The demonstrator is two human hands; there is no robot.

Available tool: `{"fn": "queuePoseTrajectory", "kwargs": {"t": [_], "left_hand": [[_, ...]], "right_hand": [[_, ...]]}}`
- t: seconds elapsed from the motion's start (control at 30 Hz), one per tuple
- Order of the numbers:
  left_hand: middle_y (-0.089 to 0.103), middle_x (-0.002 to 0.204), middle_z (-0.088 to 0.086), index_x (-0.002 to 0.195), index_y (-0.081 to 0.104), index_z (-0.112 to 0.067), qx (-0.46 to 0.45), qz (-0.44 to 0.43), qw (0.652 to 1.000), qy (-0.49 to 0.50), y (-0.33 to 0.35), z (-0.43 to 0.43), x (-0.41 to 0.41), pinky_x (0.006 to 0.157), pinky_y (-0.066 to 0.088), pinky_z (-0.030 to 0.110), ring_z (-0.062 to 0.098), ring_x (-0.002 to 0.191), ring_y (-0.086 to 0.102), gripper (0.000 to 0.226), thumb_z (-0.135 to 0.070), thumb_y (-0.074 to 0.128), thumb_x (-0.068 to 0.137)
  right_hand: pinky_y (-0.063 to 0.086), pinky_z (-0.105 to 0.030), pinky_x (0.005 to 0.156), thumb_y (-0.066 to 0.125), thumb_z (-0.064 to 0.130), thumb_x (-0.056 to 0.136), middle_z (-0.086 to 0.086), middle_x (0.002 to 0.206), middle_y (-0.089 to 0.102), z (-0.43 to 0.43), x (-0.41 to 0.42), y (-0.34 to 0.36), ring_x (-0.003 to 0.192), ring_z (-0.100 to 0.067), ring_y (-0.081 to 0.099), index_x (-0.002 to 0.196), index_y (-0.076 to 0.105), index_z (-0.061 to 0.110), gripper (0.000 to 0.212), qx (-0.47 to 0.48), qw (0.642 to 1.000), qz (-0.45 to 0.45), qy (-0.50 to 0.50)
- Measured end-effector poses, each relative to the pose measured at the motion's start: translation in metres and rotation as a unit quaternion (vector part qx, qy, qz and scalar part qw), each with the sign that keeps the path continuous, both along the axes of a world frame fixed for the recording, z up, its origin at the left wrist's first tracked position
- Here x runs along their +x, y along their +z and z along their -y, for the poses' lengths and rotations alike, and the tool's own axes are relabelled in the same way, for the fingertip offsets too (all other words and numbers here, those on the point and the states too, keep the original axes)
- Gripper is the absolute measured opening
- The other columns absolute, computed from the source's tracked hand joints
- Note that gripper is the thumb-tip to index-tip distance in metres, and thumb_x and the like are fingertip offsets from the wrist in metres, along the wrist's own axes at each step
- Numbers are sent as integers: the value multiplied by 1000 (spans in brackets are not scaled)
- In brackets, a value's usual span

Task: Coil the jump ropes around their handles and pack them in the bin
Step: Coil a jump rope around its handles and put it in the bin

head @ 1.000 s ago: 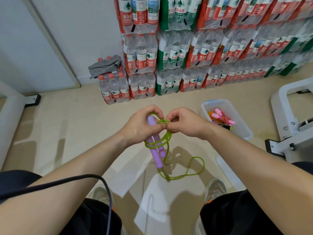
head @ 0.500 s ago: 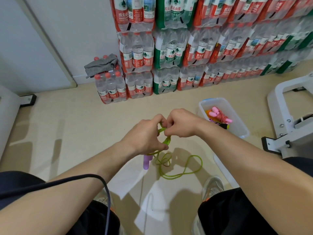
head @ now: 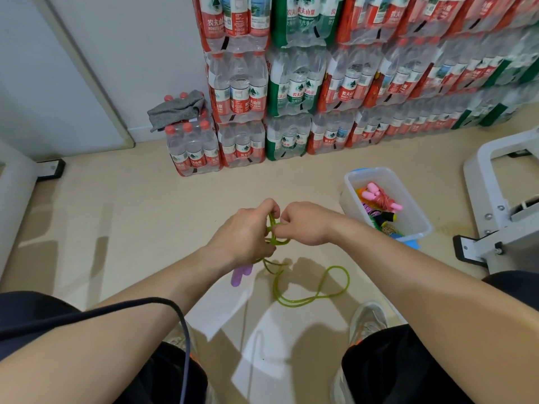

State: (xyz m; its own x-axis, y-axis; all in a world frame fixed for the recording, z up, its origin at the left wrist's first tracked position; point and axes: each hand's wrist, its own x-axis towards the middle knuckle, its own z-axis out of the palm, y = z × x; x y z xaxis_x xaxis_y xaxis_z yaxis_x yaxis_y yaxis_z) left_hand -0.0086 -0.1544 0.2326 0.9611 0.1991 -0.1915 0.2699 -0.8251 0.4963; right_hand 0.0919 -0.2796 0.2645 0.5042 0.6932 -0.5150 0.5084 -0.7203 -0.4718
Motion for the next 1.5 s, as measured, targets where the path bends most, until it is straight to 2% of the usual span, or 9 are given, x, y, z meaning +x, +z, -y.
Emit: {"fn": "queuePoseTrajectory", "kwargs": {"t": [0.1,0.2,0.47,0.67,0.83,1.07,1.23,1.4,1.5], "left_hand": [[59,82,-6,113,41,-34,-5,6,1000,-7,-1,0,0,60,50,34,18,75,59,57,-22,79,73],[59,81,-6,115,44,-33,-51,24,998,23,5,-8,3,57,45,28,13,73,61,60,-23,84,72],[58,79,-5,111,44,-36,-63,56,995,47,6,-16,4,60,53,35,14,73,62,61,-27,87,69],[54,87,-4,111,40,-38,12,33,999,16,1,-16,4,59,52,36,18,66,61,56,-21,76,73],[53,88,-4,106,39,-39,27,38,999,20,-3,-15,4,57,53,37,18,57,62,50,-15,70,75],[56,84,-3,107,42,-36,-22,49,997,50,-6,-20,7,61,51,36,19,71,63,53,-24,79,72],[57,84,-6,109,40,-36,-8,35,998,56,-12,-26,6,64,46,36,15,78,55,59,-39,84,70],[55,89,-4,111,37,-37,47,17,998,44,-20,-26,5,65,46,36,21,83,56,59,-40,81,72],[54,91,-3,112,38,-37,54,11,998,43,-23,-27,4,69,50,37,24,85,57,58,-35,81,73]], "right_hand": [[37,-34,58,65,20,84,-5,64,47,1,4,-5,60,-21,45,66,50,13,25,36,999,-2,-6],[54,-32,65,72,14,88,-7,71,64,6,10,-10,67,-15,60,77,65,10,14,154,977,-109,-102],[52,-32,85,57,7,99,-3,79,63,11,11,-17,79,-17,63,102,68,6,11,260,884,-329,-204],[45,-26,55,62,9,94,-5,68,52,5,10,-11,59,-11,51,97,74,-4,18,234,940,-162,-189],[41,-26,57,66,6,84,-1,66,58,3,7,-7,59,-13,50,88,76,11,12,205,968,-27,-142],[53,-38,72,61,-7,92,-4,72,60,10,8,-14,63,-17,59,130,56,15,44,340,834,-355,-253],[44,-29,65,65,-1,92,4,76,58,10,13,-16,58,-10,49,133,56,22,48,314,867,-306,-238],[43,-26,70,64,12,96,3,94,60,6,11,-16,79,-10,56,131,57,25,38,256,937,-162,-174],[48,-31,75,61,6,98,3,85,61,9,11,-14,76,-13,56,129,60,21,34,284,912,-230,-188]]}}
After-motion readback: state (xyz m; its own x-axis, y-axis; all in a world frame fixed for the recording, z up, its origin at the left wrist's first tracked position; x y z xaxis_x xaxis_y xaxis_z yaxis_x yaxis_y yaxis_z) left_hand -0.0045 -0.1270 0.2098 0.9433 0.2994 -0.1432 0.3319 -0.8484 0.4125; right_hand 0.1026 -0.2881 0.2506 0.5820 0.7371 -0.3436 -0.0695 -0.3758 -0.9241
